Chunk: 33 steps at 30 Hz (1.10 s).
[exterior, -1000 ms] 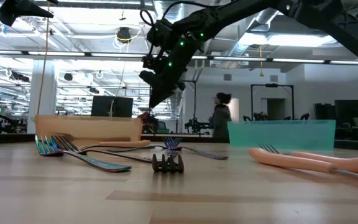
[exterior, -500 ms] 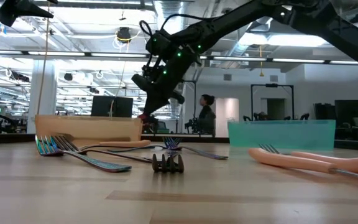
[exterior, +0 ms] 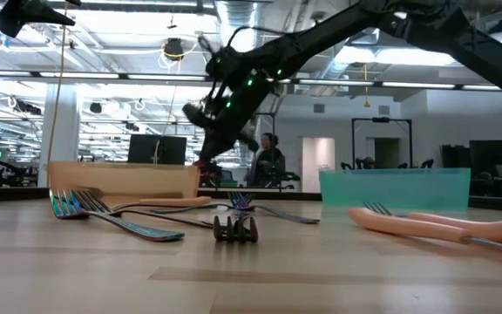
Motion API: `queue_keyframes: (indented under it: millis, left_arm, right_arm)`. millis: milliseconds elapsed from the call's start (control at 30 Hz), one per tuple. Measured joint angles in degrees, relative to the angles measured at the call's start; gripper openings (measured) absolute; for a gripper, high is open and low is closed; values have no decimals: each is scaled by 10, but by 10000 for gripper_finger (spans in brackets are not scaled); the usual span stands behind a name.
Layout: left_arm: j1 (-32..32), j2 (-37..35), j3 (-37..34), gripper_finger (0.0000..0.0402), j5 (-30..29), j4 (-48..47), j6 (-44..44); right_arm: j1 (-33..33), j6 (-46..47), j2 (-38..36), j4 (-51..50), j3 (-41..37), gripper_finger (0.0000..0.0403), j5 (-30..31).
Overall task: Sort silverware by color (type)
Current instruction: Adjust the orange bin
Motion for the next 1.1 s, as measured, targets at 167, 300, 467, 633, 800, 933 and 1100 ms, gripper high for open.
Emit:
queue_keyframes:
  millis: [167, 300, 467, 633, 800, 933, 1100]
  left_arm:
    - [0, 0, 0, 197, 3, 0, 0]
    - [0, 0, 0, 197, 10, 0, 4]
    - [0, 0, 0, 197, 10, 0, 4]
    - [0, 0, 0, 197, 9, 0, 8]
    - [0, 0, 0, 197, 9, 0, 0]
    - [0, 0, 0, 197, 19, 0, -1]
    - [0, 0, 0, 197, 34, 0, -1]
  right_arm:
    - [3, 33, 5, -2, 2, 15, 24]
    - [-1, 65, 2, 6, 3, 15, 42]
    - [-12, 96, 3, 5, 2, 15, 41]
    - [-22, 144, 3, 13, 2, 15, 41]
    - [-20, 122, 3, 5, 2, 15, -2]
    - [-16, 104, -8, -16, 2, 15, -65]
    - [12, 22, -25, -131, 2, 15, -39]
